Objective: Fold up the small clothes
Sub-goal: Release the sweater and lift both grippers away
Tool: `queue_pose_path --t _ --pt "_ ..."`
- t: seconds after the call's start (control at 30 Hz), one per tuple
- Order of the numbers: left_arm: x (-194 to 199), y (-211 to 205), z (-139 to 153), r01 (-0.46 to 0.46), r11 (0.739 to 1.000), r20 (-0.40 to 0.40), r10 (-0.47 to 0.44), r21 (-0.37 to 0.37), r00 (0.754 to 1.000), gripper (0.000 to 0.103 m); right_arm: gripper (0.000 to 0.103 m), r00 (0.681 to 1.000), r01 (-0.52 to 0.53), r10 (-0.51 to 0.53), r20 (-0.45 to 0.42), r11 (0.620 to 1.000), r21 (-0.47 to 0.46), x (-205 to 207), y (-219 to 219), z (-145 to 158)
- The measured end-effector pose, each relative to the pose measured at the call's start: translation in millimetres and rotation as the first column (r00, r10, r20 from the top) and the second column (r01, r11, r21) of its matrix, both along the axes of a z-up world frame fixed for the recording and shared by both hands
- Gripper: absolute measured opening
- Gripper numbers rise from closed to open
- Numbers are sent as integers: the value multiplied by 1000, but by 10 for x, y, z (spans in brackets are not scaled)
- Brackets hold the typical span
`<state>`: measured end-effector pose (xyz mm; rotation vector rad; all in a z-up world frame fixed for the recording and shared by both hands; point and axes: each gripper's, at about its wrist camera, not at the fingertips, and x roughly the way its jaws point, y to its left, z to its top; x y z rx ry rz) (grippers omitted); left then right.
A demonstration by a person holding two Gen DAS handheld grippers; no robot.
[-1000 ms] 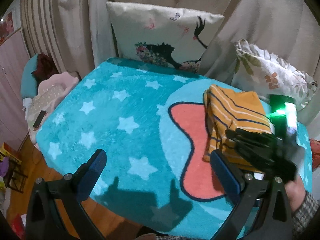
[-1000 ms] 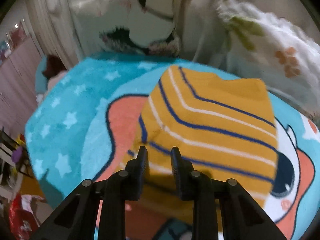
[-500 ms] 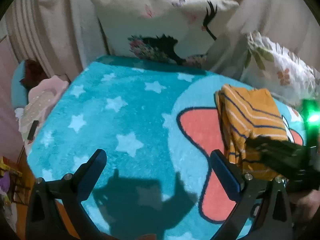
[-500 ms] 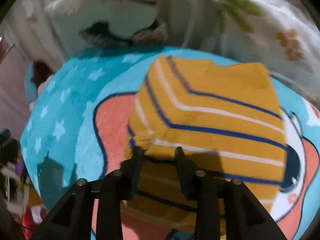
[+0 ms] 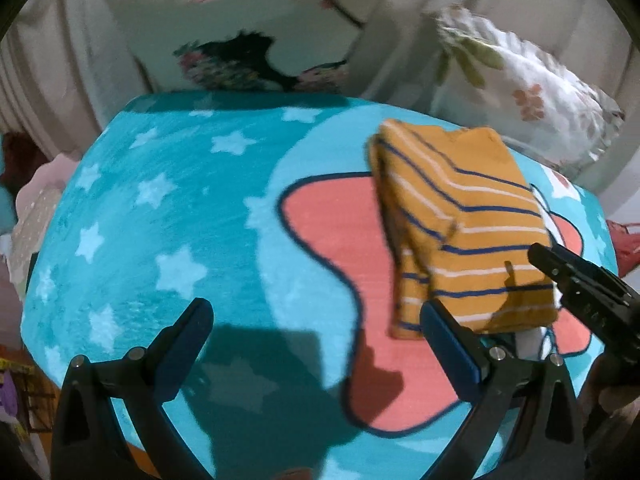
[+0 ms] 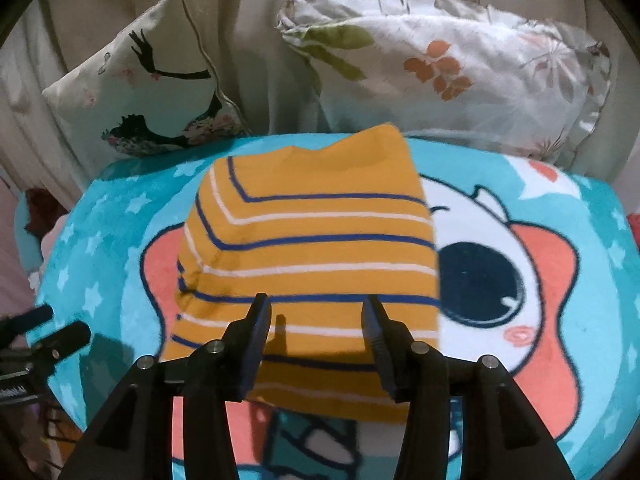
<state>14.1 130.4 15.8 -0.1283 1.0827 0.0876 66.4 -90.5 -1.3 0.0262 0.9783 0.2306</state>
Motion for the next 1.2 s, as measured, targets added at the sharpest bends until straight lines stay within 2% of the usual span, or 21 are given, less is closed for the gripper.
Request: queue_pose_path --t 0.13,0.3,0.5,0.6,0.8,1.2 --pt "-38 -205 66 2 1000 4 -2 11 1000 103 58 999 22 -21 37 1000 -1 -87 -291 98" --pt "-175 -415 106 -16 1000 2 16 24 1000 103 60 999 31 -31 38 1000 -3 -203 -554 101" --pt "-366 -624 80 -22 1000 -20 22 15 1000 103 62 1000 -4 4 30 1000 -1 -414 -657 -1" --pt "-471 -736 69 -30 999 -33 31 30 999 103 62 999 -21 21 30 1000 6 -531 -703 -33" --pt "-638 -849 84 -83 994 -9 83 72 996 103 67 998 -47 46 52 999 7 -743 -814 -18" --pt "-783 -1131 -58 -55 997 -41 57 57 998 103 69 998 -45 47 38 997 -59 -1036 -1041 -113"
